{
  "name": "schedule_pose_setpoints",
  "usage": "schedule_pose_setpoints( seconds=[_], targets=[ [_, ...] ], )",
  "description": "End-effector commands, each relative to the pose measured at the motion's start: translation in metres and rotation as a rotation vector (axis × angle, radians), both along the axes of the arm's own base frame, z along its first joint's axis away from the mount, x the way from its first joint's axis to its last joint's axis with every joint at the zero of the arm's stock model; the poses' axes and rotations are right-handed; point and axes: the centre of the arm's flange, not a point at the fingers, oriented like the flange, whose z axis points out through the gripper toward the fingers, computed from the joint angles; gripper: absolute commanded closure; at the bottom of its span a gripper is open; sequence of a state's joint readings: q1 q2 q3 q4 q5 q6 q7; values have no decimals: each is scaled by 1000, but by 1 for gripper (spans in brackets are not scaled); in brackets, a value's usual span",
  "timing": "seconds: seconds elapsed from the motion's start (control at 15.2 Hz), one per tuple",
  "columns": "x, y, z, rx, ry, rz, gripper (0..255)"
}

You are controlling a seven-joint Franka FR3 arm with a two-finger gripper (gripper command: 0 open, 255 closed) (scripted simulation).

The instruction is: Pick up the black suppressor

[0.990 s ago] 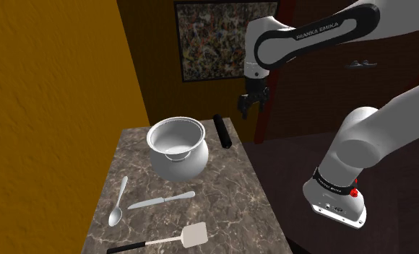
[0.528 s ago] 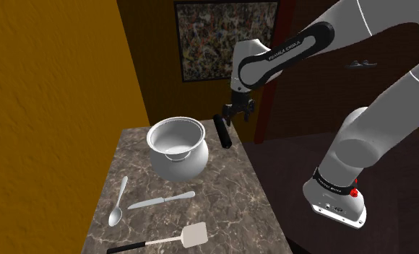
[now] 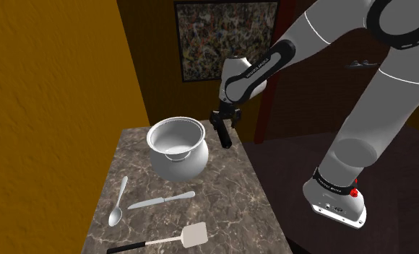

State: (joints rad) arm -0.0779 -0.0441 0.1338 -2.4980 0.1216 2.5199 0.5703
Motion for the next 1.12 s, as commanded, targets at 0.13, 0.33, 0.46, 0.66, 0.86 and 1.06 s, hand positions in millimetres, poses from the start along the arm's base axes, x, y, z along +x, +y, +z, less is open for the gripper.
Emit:
schedule_pose_setpoints(
  seconds=[0.13, 0.33, 0.46, 0.66, 0.86, 1.06],
  targets=[
    [3, -1, -22, 0, -5, -9, 0],
    [3, -1, -38, 0, -5, -9, 0],
    [3, -1, -41, 0, -5, -9, 0],
    [2, -1, -41, 0, -6, -9, 255],
    [3, -1, -41, 0, -6, -9, 255],
    [3, -1, -41, 0, -6, -9, 255]
  ],
)
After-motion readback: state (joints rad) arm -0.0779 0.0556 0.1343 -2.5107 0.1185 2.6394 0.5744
